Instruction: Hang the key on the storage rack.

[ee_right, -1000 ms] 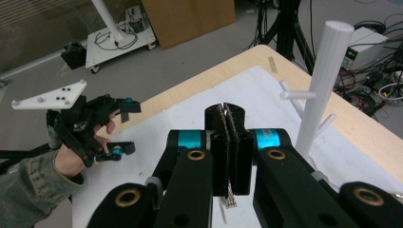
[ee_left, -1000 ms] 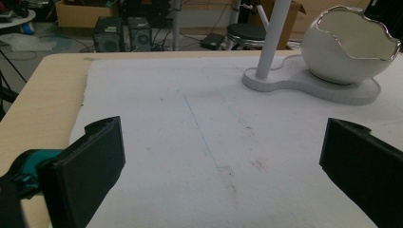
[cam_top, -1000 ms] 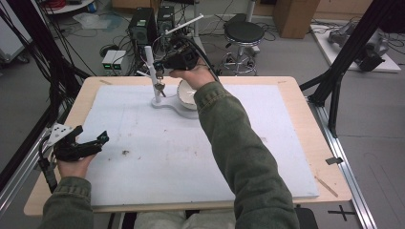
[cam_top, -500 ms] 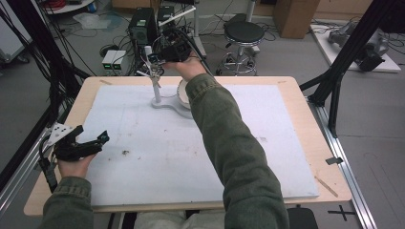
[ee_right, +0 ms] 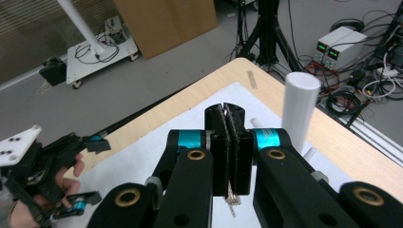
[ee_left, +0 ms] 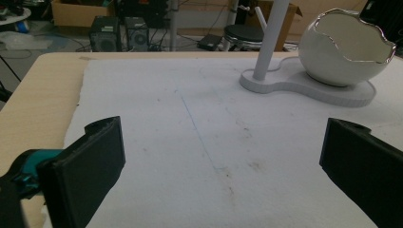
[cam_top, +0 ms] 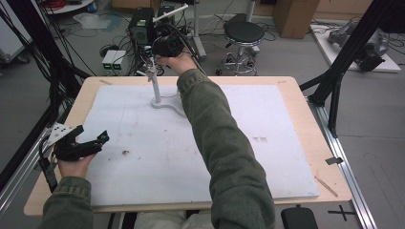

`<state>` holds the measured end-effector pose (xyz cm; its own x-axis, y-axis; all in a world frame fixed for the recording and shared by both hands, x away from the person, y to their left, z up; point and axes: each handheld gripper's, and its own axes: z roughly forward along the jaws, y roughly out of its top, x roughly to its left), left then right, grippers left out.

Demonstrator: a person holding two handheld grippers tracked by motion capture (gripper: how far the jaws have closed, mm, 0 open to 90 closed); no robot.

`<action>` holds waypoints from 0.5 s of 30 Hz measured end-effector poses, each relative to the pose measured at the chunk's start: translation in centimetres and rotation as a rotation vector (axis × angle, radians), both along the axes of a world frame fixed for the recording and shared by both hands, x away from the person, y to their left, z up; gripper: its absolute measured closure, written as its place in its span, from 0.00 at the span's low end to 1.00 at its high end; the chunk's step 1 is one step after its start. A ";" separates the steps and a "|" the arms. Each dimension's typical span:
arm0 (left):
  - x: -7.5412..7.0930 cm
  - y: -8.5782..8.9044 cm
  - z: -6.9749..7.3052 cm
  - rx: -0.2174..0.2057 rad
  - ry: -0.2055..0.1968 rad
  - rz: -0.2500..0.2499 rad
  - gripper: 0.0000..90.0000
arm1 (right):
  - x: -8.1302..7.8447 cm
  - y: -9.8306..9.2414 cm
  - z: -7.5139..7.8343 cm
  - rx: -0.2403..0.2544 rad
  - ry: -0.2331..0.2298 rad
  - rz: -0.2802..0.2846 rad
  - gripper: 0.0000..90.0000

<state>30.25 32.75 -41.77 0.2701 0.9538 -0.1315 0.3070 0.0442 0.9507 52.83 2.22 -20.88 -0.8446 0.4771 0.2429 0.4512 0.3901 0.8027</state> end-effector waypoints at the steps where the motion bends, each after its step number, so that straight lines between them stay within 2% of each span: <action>1: 0.0 0.0 0.0 0.001 0.000 0.001 0.02 | 0.2 0.0 0.0 -0.002 0.003 -0.005 0.99; 7: 0.0 0.0 0.0 0.002 0.002 0.005 0.02 | 0.8 0.6 -0.4 -0.031 -0.002 -0.015 0.99; 15: 0.1 0.0 -0.1 -0.003 0.000 0.006 0.02 | 1.5 1.5 -1.1 -0.037 -0.003 -0.034 0.99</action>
<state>30.35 32.74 -41.82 0.2642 0.9551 -0.1342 0.3062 0.0489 0.9507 54.34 3.71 -22.00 -0.8285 0.5140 0.2223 0.4623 0.4036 0.7895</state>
